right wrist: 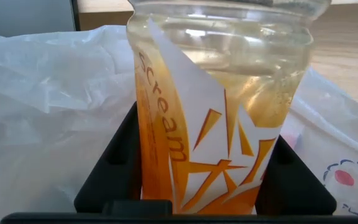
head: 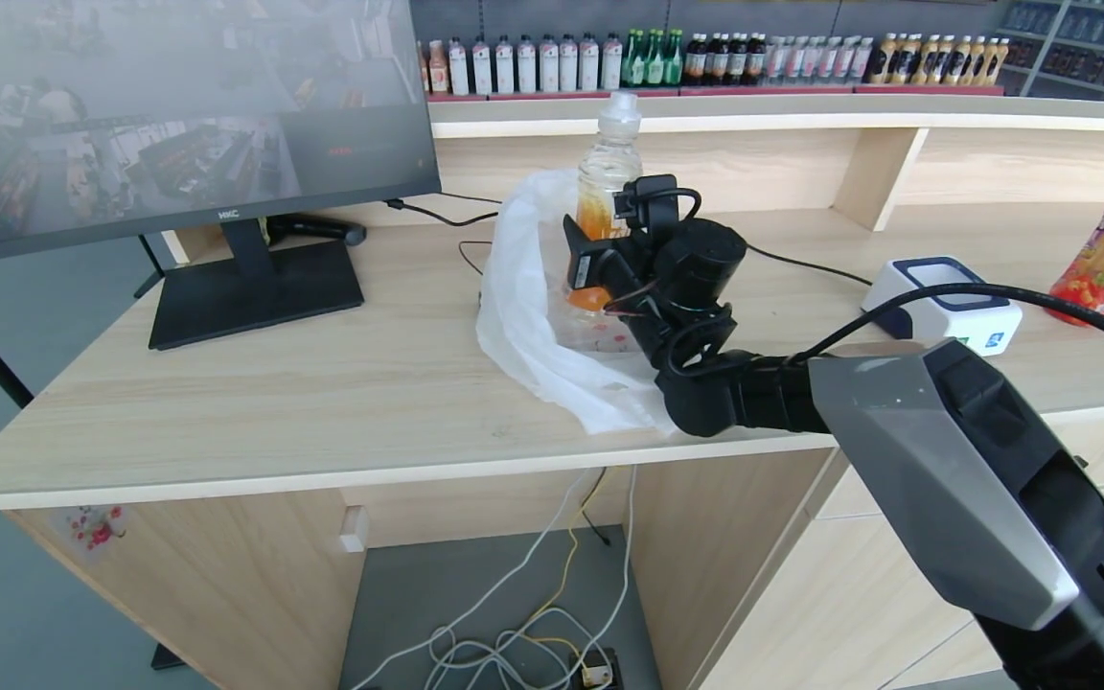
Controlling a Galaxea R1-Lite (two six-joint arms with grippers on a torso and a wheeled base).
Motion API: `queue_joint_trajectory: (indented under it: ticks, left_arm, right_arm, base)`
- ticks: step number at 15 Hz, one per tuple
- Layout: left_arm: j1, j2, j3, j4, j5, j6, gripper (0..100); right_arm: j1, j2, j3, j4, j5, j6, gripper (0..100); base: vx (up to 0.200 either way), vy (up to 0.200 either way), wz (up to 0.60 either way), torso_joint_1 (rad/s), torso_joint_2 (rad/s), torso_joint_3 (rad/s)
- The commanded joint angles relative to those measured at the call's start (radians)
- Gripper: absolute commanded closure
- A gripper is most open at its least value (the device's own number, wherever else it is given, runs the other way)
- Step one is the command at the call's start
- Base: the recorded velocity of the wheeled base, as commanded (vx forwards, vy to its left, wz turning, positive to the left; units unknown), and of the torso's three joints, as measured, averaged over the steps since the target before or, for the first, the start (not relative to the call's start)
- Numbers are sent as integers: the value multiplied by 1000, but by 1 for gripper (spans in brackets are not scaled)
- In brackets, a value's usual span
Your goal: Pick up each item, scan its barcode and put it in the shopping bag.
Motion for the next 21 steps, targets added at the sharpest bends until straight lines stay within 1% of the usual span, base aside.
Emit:
queue_joint_trajectory:
  ticks: [1,4,5,17,21]
  left_arm:
    - [0,0,0,0,2,0,0]
    - [1,0,0,0,0,0,0]
    - [1,0,0,0,0,0,0]
    - [0,0,0,0,0,3,0]
    - [0,0,0,0,0,4,0]
  right_arm:
    - [1,-3,0,0,0,-1,100]
    - [1,-4,0,15,0,-1,100]
    - [1,-4,0,17,0,-1,0]
    - [4,-6,0,-8,-3,-13,0]
    - [3,-41,0,-10,-3,-16,0]
  base:
    - [0,0,0,0,0,0]
    - [0,0,0,0,0,0]
    - [0,0,0,0,0,0]
    - [0,0,0,0,0,0]
    - [0,0,0,0,0,0]
